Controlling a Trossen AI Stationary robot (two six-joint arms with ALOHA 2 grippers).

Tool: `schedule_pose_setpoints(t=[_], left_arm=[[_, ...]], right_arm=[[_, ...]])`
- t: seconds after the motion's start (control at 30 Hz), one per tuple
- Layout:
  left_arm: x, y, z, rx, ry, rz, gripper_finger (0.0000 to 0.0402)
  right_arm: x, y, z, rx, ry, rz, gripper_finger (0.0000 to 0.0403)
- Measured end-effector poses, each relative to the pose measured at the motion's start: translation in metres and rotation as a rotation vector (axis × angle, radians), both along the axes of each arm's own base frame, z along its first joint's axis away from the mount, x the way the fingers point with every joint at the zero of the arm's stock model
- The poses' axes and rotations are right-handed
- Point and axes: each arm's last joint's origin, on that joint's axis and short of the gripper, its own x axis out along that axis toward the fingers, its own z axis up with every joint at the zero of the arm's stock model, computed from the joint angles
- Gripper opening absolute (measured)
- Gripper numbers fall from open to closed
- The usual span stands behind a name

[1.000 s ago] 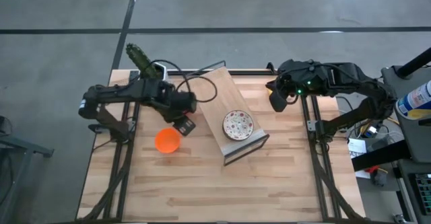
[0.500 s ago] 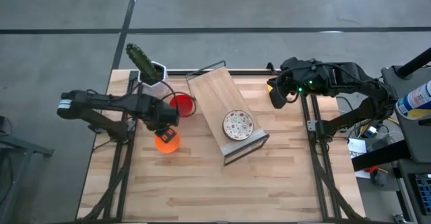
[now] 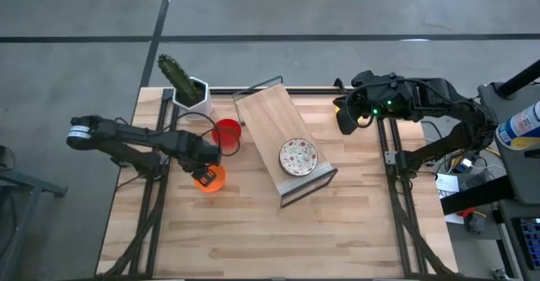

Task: Pick & Place Mini bowls
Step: Put the orange bin on the shelf

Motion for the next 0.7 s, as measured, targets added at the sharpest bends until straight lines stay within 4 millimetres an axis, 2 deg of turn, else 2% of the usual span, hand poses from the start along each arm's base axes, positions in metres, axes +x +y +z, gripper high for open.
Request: schedule_pose_setpoints(t=[0.47,0.7], left_arm=[[-0.003,0.009,-0.024,0.006,-0.022,0.084,0.0126],[-0.002,0.011,-0.022,-0.007,-0.03,0.11,0.0126]], right_arm=[[0.0,0.0,0.0,0.005,-0.006,-0.004,0.0043],[0.001,0.0,0.001,0.005,-0.022,-0.004,0.0043]])
